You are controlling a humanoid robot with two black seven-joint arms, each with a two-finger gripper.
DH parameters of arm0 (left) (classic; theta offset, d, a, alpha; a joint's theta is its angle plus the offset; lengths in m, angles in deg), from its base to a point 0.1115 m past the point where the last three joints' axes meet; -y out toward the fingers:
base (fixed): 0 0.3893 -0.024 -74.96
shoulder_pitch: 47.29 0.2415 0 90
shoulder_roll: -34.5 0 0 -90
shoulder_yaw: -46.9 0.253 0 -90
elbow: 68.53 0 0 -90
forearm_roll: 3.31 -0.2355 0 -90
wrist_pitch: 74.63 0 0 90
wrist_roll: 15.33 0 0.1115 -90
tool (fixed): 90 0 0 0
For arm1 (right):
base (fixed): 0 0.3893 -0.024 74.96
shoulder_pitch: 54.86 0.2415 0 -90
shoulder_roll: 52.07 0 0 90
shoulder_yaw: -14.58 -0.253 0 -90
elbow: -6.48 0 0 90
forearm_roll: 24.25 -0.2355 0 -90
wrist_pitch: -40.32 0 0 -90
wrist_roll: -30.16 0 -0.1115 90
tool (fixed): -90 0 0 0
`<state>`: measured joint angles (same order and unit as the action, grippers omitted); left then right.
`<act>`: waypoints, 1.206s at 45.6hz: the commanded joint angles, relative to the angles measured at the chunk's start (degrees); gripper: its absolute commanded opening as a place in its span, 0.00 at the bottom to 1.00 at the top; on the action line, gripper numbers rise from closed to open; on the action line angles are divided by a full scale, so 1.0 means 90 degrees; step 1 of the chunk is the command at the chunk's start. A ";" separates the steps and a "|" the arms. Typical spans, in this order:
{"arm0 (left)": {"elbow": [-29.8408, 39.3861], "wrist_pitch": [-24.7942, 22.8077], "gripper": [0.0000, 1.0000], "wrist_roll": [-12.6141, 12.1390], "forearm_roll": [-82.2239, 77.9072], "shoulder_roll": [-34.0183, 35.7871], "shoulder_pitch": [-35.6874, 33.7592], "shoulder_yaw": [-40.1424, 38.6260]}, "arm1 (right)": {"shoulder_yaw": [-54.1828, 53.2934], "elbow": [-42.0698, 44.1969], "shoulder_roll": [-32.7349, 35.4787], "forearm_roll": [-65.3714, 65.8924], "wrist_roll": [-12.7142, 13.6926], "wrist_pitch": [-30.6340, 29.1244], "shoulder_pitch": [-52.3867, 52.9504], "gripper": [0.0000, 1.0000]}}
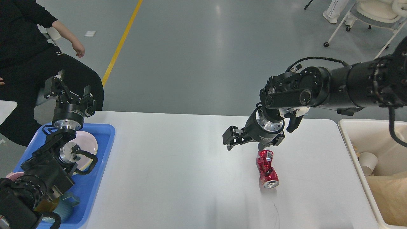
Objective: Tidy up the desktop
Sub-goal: 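Position the open right gripper above the crumpled red can, then lower the right gripper onto the red can and grasp it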
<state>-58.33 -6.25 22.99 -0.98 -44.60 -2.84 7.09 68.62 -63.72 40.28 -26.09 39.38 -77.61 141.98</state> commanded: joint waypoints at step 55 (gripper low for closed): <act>0.0000 0.0000 0.96 0.0000 -0.0006 0.0000 0.0002 0.0000 | 0.0021 0.0602 -0.0251 0.0810 0.0020 0.1521 -0.1372 1.00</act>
<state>-58.33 -6.25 22.99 -0.95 -44.60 -2.84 7.09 68.77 -59.51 37.99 -18.92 39.57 -66.55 132.10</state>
